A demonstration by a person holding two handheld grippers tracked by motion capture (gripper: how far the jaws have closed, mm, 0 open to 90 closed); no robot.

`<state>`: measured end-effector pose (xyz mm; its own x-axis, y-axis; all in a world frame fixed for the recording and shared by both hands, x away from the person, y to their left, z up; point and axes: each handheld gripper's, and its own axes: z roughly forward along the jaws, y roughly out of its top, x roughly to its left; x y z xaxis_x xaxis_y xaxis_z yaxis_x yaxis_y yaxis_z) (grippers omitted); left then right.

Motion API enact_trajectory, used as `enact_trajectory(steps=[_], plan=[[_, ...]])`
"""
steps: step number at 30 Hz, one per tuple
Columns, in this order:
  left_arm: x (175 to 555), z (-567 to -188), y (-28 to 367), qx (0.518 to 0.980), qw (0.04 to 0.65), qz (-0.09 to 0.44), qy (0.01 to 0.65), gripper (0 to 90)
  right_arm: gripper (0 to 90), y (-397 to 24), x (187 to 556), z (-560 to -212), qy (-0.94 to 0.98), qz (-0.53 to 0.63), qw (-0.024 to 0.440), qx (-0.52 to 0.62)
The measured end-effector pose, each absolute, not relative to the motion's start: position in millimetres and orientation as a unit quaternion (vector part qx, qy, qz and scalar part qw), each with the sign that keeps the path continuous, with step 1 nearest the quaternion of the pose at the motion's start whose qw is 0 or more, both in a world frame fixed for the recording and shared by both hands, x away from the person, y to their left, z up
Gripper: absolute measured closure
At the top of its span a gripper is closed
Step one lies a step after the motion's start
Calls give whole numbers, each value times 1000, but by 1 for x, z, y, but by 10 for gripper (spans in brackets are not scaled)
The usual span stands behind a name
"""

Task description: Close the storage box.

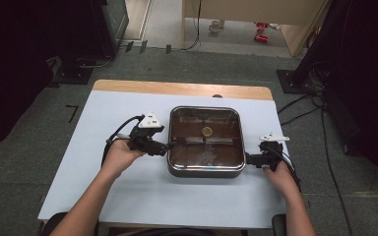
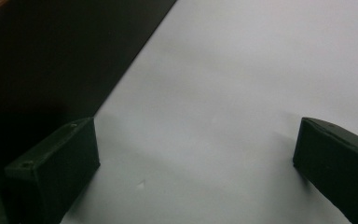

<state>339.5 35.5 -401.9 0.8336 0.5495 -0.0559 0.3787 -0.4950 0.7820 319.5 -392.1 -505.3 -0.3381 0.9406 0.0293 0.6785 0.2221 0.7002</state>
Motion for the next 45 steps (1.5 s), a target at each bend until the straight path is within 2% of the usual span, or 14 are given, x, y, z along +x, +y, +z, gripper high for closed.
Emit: enact_trajectory(steps=[22,34,39,45], plan=[[306,-449,84,846,414,124,313,239,0,-392,319,-505,754,317,206,537],[303,-481,83,851,367,136,349,235,0,-392,319,-505,754,317,206,537],[306,-490,79,852,356,120,365,242,0,-392,319,-505,754,317,206,537],[298,-499,73,847,370,151,350,187,0,-392,319,-505,754,317,206,537]])
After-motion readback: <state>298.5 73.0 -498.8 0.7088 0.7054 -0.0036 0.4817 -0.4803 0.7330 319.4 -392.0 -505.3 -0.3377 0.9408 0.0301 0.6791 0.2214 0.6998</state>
